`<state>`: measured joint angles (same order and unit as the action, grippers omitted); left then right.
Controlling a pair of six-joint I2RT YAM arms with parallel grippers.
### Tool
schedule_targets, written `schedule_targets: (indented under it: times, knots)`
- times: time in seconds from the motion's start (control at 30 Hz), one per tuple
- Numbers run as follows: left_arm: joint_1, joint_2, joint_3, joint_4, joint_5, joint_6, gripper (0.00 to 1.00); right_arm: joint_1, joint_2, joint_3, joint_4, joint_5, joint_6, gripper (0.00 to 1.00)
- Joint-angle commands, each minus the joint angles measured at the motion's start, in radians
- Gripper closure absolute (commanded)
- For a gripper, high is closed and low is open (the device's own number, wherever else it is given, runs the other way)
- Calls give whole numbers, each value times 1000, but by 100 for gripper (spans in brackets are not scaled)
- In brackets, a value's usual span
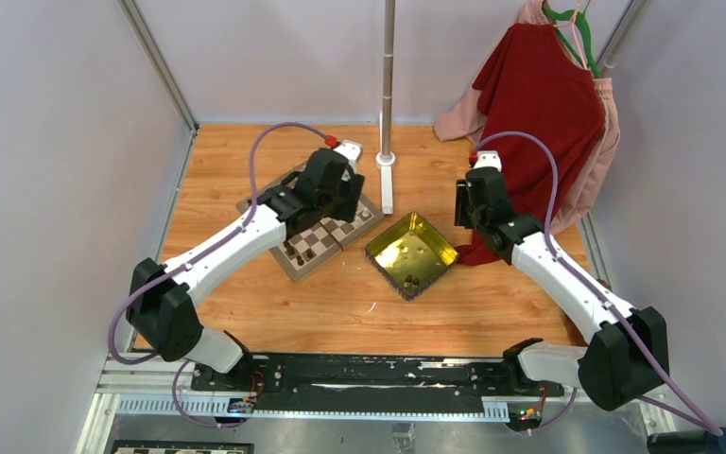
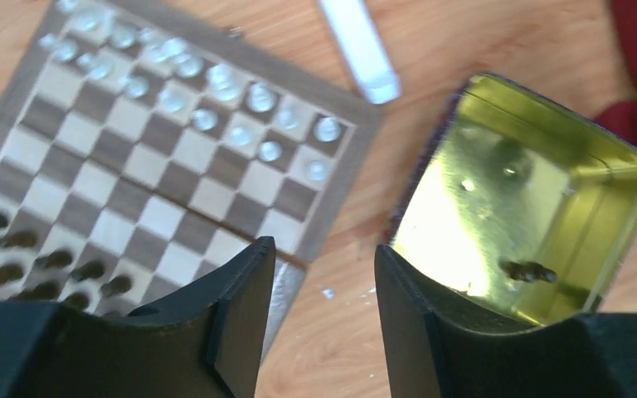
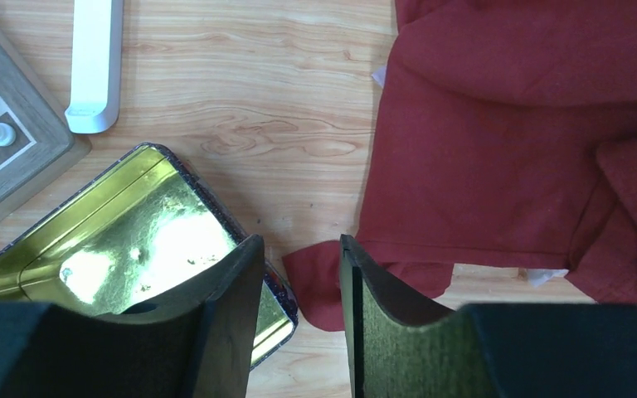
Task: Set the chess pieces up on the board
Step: Pick up the chess piece from the storage box.
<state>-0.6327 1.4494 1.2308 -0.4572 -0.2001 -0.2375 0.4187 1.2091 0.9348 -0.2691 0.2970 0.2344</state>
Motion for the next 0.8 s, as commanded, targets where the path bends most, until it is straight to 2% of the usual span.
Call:
schedule_targets:
  times: [0.0, 0.3, 0.77]
  knots:
    - [-96, 80, 76, -24, 95, 96, 46, -12, 19, -9, -8, 50, -27, 55]
    - [-248, 192, 107, -77, 310, 235, 44, -57, 16, -47, 30, 68, -2, 53]
    - [-374, 312, 159, -156, 391, 373, 44, -180, 106, -9, 78, 24, 34, 53]
